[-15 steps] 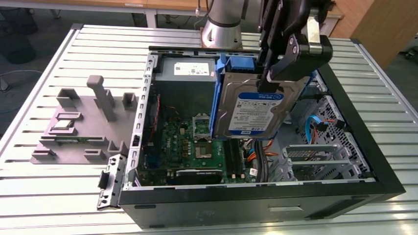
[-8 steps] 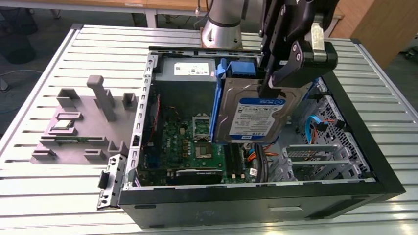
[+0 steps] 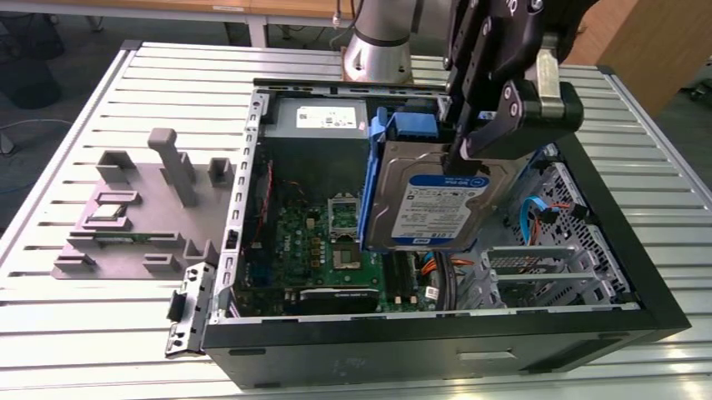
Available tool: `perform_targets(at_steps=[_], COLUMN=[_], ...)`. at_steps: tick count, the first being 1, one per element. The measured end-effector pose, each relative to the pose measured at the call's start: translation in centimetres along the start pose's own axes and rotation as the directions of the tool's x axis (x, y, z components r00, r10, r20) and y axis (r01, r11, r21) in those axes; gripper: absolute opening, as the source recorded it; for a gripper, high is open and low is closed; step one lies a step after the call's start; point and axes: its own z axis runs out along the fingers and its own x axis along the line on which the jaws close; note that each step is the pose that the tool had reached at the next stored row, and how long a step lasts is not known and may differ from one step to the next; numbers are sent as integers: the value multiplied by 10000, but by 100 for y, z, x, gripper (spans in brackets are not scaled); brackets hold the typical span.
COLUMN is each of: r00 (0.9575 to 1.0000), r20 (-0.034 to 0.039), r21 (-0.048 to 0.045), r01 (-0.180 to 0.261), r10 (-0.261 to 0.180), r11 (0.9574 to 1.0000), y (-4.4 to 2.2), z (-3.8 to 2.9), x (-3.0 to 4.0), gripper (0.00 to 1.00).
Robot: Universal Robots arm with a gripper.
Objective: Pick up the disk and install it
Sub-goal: 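Pick up the disk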
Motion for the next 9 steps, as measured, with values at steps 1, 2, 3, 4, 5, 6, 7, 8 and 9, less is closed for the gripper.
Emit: perform_targets(at_steps=[1, 2, 3, 4, 5, 6, 7, 8, 9], r00=[10000, 10000, 10000, 10000, 10000, 10000, 10000, 10000, 10000], r20=[0, -1, 0, 0, 1, 0, 0, -1, 0], r21=[0, 0, 0, 0, 0, 0, 0, 0, 0], r01=[0, -1, -1, -1, -1, 0, 0, 0, -1], r10=[0, 1, 1, 1, 1, 0, 0, 0, 1], r11=[10000, 10000, 10000, 10000, 10000, 10000, 10000, 10000, 10000], y=[0, 0, 0, 0, -1, -1, -1, -1, -2], z=[0, -1, -1, -1, -1, -1, -1, -1, -1], x=[10, 18, 23, 24, 24, 24, 25, 25, 25], gripper=[35, 35, 35, 35, 35, 35, 35, 35, 35])
